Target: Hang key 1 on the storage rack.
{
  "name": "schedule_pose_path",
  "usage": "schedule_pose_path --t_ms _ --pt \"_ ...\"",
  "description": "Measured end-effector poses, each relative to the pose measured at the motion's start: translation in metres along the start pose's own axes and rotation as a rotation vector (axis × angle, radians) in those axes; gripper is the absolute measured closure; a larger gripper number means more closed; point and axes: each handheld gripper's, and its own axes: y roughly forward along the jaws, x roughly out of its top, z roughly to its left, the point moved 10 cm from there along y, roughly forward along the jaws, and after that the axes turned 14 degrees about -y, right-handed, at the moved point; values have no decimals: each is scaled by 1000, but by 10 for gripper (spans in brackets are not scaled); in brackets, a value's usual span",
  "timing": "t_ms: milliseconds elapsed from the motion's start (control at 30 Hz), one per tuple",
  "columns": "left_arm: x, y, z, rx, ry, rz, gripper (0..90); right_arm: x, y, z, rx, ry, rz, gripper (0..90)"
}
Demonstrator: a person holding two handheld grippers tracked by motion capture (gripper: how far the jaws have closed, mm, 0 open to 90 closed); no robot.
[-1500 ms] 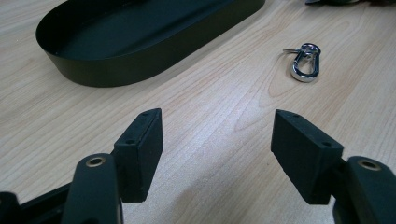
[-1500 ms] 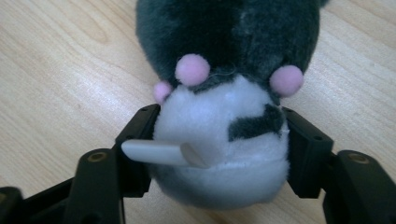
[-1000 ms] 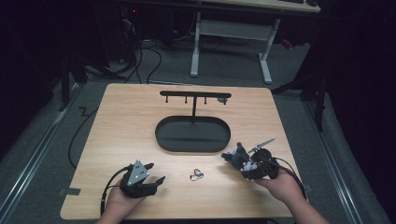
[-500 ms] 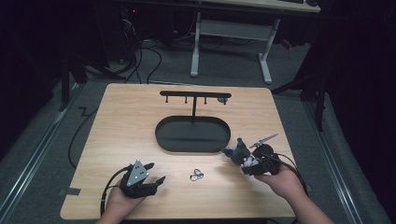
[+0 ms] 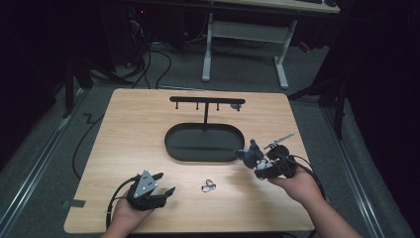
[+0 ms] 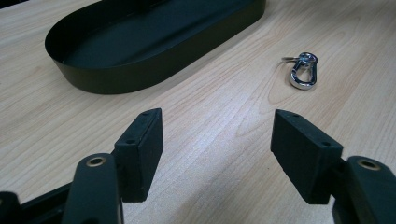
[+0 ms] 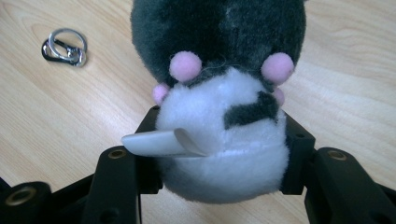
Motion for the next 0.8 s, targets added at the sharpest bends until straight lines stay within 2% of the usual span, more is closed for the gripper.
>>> schedule_pose_path --t_ms 800 --pt "1 -2 1 2 0 -11 353 39 -35 -13 -20 5 -26 473"
